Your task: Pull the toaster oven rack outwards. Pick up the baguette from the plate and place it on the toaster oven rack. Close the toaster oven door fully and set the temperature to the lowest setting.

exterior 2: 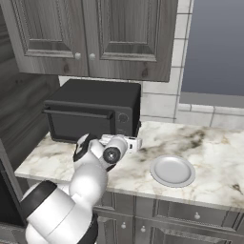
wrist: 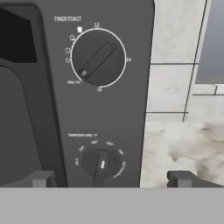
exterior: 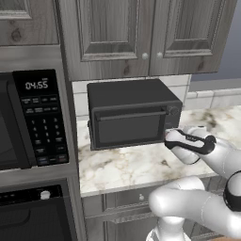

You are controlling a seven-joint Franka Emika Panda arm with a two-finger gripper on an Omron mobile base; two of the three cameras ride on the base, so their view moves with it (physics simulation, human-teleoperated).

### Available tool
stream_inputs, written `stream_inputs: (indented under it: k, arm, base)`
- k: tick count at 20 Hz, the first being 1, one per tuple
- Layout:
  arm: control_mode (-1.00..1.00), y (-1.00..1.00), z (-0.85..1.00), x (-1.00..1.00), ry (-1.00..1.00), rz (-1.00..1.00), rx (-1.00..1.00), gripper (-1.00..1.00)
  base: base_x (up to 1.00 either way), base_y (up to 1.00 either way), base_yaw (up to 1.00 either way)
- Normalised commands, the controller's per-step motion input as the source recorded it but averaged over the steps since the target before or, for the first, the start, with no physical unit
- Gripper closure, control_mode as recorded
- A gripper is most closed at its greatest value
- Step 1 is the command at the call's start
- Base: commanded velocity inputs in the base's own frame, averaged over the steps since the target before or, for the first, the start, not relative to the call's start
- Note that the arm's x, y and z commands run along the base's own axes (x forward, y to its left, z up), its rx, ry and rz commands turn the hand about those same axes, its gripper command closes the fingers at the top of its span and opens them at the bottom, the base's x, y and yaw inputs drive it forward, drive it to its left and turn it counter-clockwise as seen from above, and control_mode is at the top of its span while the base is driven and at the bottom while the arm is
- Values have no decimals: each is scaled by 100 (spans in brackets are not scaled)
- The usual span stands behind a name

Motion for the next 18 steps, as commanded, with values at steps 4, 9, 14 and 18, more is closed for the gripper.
stream_inputs:
  k: [4, 9, 14, 18]
  arm:
    - [-100, 0, 0, 6, 0, 0, 0, -100]
    - [-100, 0, 0, 4, 0, 0, 0, -100]
    - [-100, 0, 0, 7, 0, 0, 0, -100]
    - [-100, 0, 0, 7, 0, 0, 0, -100]
  base:
    - [0, 0, 0]
    - [0, 0, 0]
    - [0, 0, 0]
    - [0, 0, 0]
